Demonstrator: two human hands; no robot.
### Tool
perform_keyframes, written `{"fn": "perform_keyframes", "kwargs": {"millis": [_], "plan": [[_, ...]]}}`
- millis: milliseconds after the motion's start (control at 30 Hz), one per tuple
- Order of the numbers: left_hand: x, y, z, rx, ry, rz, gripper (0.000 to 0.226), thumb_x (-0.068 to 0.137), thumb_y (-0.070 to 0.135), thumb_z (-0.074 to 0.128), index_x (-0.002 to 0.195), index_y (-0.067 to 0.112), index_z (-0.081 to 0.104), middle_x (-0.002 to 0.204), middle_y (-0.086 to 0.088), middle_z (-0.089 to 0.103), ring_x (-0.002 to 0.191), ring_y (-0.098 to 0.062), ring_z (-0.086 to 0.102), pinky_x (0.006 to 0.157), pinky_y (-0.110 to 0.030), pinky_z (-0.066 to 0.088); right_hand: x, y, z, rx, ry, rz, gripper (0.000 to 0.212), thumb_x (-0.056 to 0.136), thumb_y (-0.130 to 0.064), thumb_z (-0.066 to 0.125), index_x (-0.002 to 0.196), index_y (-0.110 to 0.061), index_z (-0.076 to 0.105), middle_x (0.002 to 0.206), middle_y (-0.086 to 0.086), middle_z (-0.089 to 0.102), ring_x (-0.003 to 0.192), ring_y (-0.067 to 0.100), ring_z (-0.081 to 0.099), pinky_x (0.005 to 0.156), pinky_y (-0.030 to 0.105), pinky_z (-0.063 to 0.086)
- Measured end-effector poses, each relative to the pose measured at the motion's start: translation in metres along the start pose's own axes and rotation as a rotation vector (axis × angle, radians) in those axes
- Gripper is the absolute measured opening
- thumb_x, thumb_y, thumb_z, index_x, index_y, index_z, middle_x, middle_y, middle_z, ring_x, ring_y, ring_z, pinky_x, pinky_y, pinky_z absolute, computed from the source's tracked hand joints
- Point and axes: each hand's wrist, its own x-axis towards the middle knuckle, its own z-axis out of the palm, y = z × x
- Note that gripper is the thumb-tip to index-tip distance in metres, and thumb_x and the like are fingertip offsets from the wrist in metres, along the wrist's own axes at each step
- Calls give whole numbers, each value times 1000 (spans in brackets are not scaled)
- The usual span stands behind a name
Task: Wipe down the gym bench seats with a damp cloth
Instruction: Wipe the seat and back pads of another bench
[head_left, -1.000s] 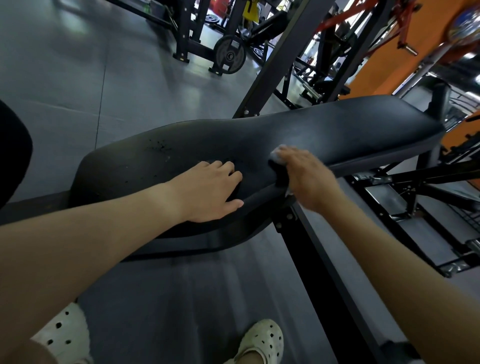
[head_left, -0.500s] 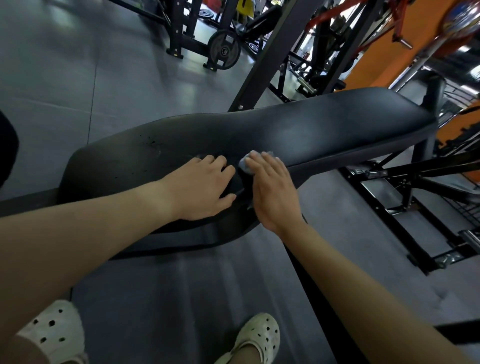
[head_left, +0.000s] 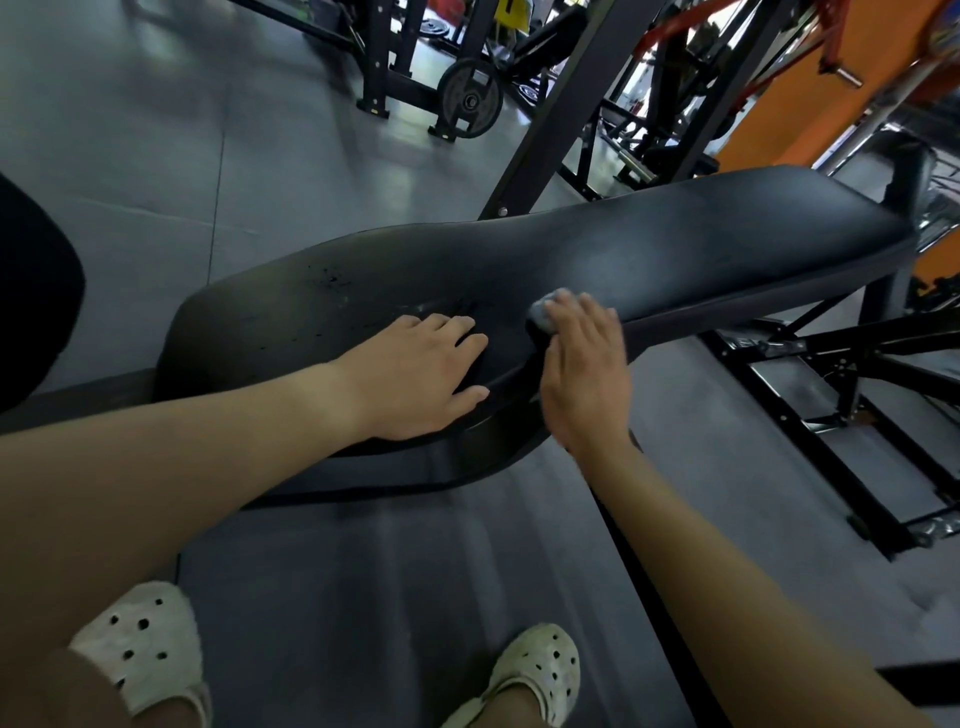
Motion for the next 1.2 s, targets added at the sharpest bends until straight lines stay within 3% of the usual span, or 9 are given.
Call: {"fn": "perform_keyframes", "kwargs": {"millis": [267,433,500,567,700,800,933,1033,1200], "plan": [[-13,-13,-3,90,25,3,73,99,69,27,146,16,47,148,-9,51,130,-25,53,110,-43,43,0,5,-12,-100,-260,-402,46,103,-16,42,148,-17,48,156,3,46,148,20,37,125,42,24],[-23,-24,-4,151,3,-17,83,97,78,20,144,16,49,144,-7,52,124,-24,56,106,-42,45,40,17,-17,-124,-136,-77,41,100,-10,42,136,-13,59,146,6,56,138,25,47,122,32,20],[-27,-30,-3,162,-11,-31,87,94,80,15,143,18,50,141,-6,55,121,-22,58,105,-42,46,47,7,-8,-131,-122,20,42,100,-11,39,137,-10,58,146,9,55,138,28,46,124,38,24],[-30,-34,-2,158,-22,-37,89,93,81,13,144,19,50,139,-4,56,120,-21,59,105,-42,46,45,-9,0,-152,-133,-2,42,100,-12,39,138,-8,56,147,11,54,139,30,46,122,43,29],[-29,-37,-1,105,-51,-20,85,95,80,19,147,18,48,143,-5,55,126,-21,56,107,-43,45,20,-46,6,-96,-183,-259,33,94,-7,48,125,-10,60,124,9,63,117,29,57,105,39,41],[-28,-39,-1,67,-61,-15,85,93,79,21,147,19,47,143,-4,54,126,-21,55,107,-42,46,6,-52,9,-78,-280,-399,41,96,-10,49,135,-9,58,139,10,59,133,29,50,115,34,31],[-28,-39,-2,58,-57,-6,84,94,79,20,147,19,46,141,-4,54,125,-21,55,105,-42,47,17,-38,-7,-81,-456,-452,50,101,-12,48,151,-14,47,157,5,45,148,22,37,124,40,27],[-28,-39,-3,58,-67,0,84,95,77,22,150,18,44,143,-6,52,127,-23,54,106,-43,46,44,-23,-10,-118,-466,-331,53,99,-12,51,152,-18,45,159,1,42,149,19,34,125,37,22],[-29,-39,-4,32,-77,1,82,96,76,25,151,18,42,146,-5,49,128,-22,53,104,-43,48,86,-15,8,-162,-343,9,45,100,-12,44,145,-14,50,152,7,48,144,29,39,116,41,30]]}}
